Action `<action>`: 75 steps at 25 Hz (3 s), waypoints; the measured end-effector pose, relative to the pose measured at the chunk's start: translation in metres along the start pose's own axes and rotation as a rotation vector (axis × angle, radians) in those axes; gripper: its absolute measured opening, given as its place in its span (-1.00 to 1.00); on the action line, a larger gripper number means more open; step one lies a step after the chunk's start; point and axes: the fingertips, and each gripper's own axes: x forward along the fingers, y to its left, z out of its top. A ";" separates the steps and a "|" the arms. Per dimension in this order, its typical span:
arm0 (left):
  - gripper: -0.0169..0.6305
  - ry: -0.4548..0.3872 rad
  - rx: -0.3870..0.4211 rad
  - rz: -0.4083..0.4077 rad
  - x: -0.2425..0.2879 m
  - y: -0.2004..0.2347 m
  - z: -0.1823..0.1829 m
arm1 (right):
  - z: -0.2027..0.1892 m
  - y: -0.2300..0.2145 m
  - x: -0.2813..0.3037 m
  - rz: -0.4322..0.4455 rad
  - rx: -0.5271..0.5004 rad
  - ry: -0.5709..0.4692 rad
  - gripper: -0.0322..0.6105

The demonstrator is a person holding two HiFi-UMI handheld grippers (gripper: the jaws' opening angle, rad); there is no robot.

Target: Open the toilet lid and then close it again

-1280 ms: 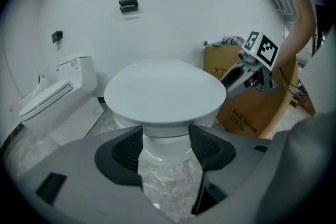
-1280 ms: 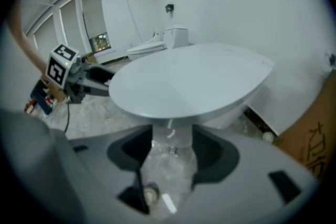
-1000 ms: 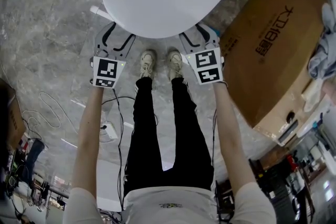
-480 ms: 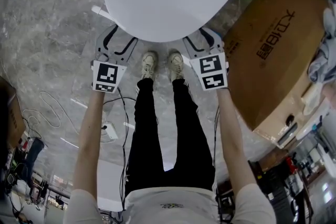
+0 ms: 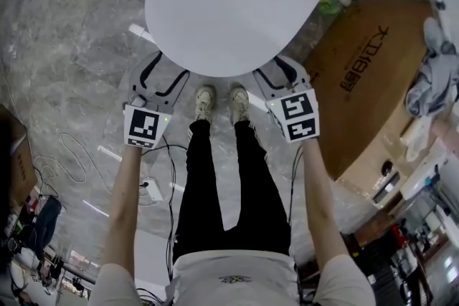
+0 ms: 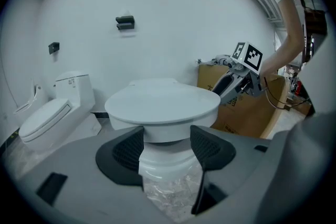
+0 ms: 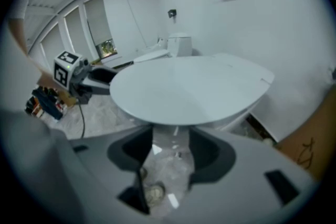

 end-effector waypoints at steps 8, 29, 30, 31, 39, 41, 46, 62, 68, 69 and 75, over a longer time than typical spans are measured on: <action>0.00 -0.055 0.010 -0.008 -0.026 0.002 0.097 | 0.048 -0.015 -0.060 0.007 0.071 -0.059 -0.16; 0.11 -0.153 0.055 -0.043 -0.017 0.026 0.301 | 0.174 -0.090 -0.161 -0.121 0.134 -0.259 -0.16; 0.11 -0.153 0.061 -0.054 -0.016 0.027 0.309 | 0.178 -0.094 -0.165 -0.121 0.142 -0.264 -0.16; 0.11 -0.152 0.065 -0.066 -0.014 0.028 0.316 | 0.182 -0.098 -0.168 -0.122 0.147 -0.266 -0.16; 0.11 -0.133 0.083 -0.132 -0.002 0.034 0.357 | 0.206 -0.122 -0.182 -0.148 0.215 -0.283 -0.16; 0.11 -0.137 0.109 -0.147 0.001 0.035 0.366 | 0.212 -0.129 -0.186 -0.151 0.224 -0.288 -0.16; 0.11 -0.135 0.177 -0.199 0.007 0.038 0.382 | 0.223 -0.142 -0.192 -0.160 0.231 -0.288 -0.16; 0.10 -0.172 0.244 -0.154 0.045 0.057 0.438 | 0.261 -0.185 -0.215 -0.309 0.281 -0.331 -0.17; 0.10 -0.194 0.233 -0.155 0.057 0.061 0.460 | 0.306 -0.144 -0.249 -0.426 0.108 -0.420 -0.17; 0.10 -0.198 0.231 -0.157 0.059 0.062 0.463 | 0.314 -0.137 -0.248 -0.428 0.072 -0.419 -0.17; 0.10 -0.224 0.234 -0.201 0.069 0.064 0.477 | 0.330 -0.139 -0.232 -0.468 0.079 -0.395 -0.24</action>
